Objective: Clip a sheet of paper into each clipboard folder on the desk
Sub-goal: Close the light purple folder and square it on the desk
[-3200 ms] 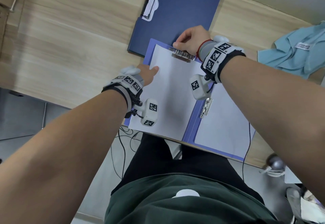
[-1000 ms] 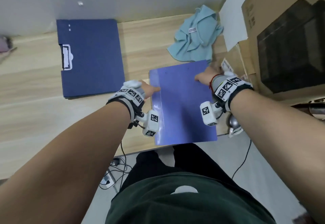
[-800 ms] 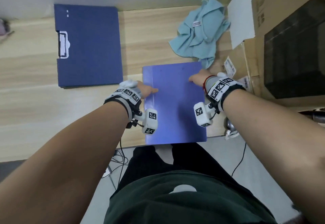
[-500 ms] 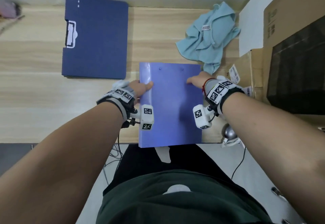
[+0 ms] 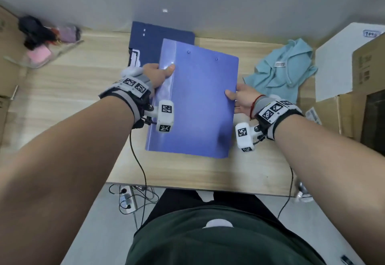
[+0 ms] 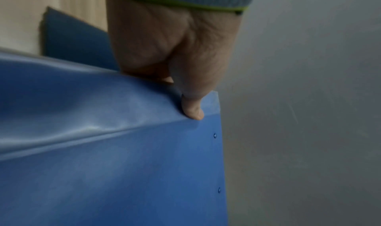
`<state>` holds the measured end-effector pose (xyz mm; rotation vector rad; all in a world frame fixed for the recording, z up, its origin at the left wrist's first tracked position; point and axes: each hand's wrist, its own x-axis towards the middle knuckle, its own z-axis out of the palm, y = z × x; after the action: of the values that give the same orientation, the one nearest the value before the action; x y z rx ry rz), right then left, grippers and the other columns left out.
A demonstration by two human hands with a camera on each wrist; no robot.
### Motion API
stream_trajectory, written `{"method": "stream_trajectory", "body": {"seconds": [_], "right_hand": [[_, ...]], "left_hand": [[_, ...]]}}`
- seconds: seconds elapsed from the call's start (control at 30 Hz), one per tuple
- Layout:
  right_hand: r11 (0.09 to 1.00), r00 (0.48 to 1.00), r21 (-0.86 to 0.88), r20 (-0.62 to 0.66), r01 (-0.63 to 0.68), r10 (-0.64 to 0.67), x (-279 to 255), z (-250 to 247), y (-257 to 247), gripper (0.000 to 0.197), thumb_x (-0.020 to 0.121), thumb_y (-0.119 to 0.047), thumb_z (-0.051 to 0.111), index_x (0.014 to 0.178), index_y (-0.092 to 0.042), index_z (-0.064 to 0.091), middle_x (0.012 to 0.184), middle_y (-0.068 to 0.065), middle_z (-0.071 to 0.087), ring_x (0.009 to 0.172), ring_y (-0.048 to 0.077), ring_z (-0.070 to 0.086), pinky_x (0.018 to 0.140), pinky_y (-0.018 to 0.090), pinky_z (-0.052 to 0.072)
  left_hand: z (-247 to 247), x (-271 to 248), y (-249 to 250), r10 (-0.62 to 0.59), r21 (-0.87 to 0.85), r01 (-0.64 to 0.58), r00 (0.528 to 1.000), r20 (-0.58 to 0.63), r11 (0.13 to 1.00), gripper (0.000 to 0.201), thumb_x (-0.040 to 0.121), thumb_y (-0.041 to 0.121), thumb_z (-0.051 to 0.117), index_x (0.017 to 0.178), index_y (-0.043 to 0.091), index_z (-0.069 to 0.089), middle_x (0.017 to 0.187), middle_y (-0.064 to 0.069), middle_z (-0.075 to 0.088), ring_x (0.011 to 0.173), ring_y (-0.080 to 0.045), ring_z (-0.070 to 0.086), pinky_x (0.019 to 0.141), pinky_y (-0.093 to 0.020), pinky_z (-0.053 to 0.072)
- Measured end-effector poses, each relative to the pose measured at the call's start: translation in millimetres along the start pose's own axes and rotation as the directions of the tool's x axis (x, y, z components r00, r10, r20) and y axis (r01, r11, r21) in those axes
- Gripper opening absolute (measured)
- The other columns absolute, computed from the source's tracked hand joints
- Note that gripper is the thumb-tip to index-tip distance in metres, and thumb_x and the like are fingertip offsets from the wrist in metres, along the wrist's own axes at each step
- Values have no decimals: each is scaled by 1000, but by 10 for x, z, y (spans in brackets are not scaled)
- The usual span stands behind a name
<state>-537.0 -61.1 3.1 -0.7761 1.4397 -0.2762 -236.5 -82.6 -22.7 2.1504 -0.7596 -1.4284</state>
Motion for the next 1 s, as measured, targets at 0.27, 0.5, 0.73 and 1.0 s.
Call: {"method": "stream_trajectory", "body": {"seconds": [0.27, 0.5, 0.73, 1.0], "right_hand": [[991, 990, 75, -101, 110, -102, 485, 618, -798, 21, 99, -14, 51, 118, -21, 56, 110, 0, 69, 92, 21, 68, 74, 36, 57], [997, 982, -17, -173, 75, -77, 1067, 899, -1068, 26, 97, -18, 54, 122, -16, 57, 120, 5, 68, 106, 27, 68, 89, 52, 54], [930, 963, -366, -262, -33, -69, 1424, 1104, -1018, 8, 97, -27, 52, 90, -22, 53, 102, 4, 60, 97, 24, 57, 80, 30, 48], [976, 964, -185, -259, -118, 68, 1559, 1232, -1028, 51, 87, -40, 65, 124, -8, 53, 101, 0, 55, 81, 23, 51, 57, 24, 39]], "left_hand": [[-767, 368, 282, 66, 335, -50, 997, -37, 941, 76, 49, 71, 77, 110, 26, 68, 105, 2, 72, 95, -26, 69, 92, -42, 54], [-955, 683, 177, 75, 426, -61, 997, -15, 903, 78, 77, 42, 77, 145, 27, 40, 128, -6, 55, 112, -31, 60, 101, -44, 48], [-927, 1167, -96, -102, 537, 138, 990, -97, 832, 138, 25, 91, 58, 141, 20, 33, 132, -3, 54, 114, -35, 57, 98, -48, 47], [-871, 963, 122, -174, 564, 191, 981, -83, 803, 147, 17, 98, 57, 142, 24, 36, 138, 0, 46, 121, -34, 50, 100, -48, 45]]}}
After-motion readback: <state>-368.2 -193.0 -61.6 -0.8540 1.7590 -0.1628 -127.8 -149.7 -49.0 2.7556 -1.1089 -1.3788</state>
